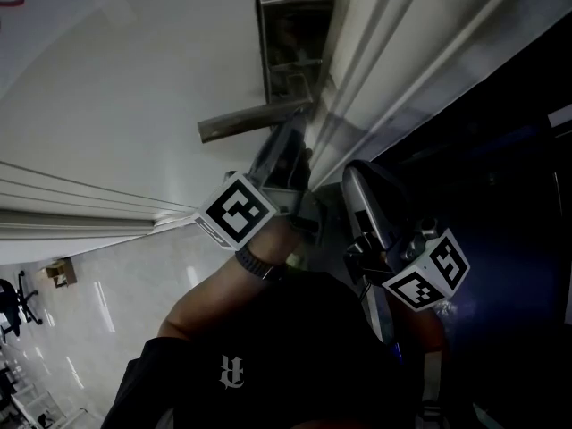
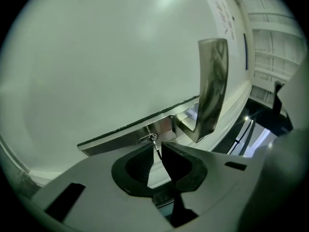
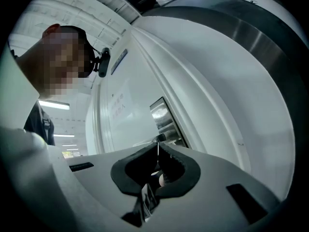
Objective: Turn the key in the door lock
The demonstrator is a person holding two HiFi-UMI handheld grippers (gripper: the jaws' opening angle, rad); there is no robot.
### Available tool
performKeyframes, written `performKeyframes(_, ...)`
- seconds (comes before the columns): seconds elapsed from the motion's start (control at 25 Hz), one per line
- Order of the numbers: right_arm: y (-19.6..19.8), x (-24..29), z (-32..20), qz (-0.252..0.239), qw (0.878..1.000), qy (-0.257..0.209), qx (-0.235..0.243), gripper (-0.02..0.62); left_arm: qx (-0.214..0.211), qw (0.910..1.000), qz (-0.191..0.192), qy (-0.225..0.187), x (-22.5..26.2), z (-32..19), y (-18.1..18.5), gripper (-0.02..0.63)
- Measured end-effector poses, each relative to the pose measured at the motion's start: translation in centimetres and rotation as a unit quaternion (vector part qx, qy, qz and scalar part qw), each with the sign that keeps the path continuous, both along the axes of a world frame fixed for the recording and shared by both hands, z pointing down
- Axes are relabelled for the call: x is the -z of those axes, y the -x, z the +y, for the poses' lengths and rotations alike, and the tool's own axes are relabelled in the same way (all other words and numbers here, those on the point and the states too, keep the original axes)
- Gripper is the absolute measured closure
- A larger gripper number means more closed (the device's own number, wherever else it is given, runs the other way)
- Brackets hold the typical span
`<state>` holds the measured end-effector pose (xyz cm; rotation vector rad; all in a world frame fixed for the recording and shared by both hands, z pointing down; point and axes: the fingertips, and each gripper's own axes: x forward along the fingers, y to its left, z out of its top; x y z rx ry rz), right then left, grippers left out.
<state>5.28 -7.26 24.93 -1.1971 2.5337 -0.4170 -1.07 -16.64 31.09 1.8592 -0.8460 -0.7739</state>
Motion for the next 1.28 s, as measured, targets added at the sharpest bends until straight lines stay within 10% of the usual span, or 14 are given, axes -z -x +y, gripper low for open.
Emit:
performKeyframes(0.2,-0.2,0.2,0.3,-0.001,1.0,-0.004,0.017,0.578,0.013,0.9999,0.004,0.006,0.1,0.0,0.0,0.568)
performKeyframes(0.44,-0.5,0.2,0.5,-0.008,0.999,-0.006,0.037,0.578,0.04,0.979,-0.194,-0.049,0.4,0.2,-0.1,0.568)
performKeyframes(0.72,-0.9,0.0,0.8,-0.022,0.998,-0.011,0.058,0.578,0.077,0.8812,-0.447,-0.132,0.8,0.5,-0.7,0.566)
performKeyframes(1.28,-2.8,0.0,1.1,-0.032,0.998,-0.014,0.05,0.578,0.094,0.661,-0.697,-0.263,1.0,1.0,-2.1,0.571)
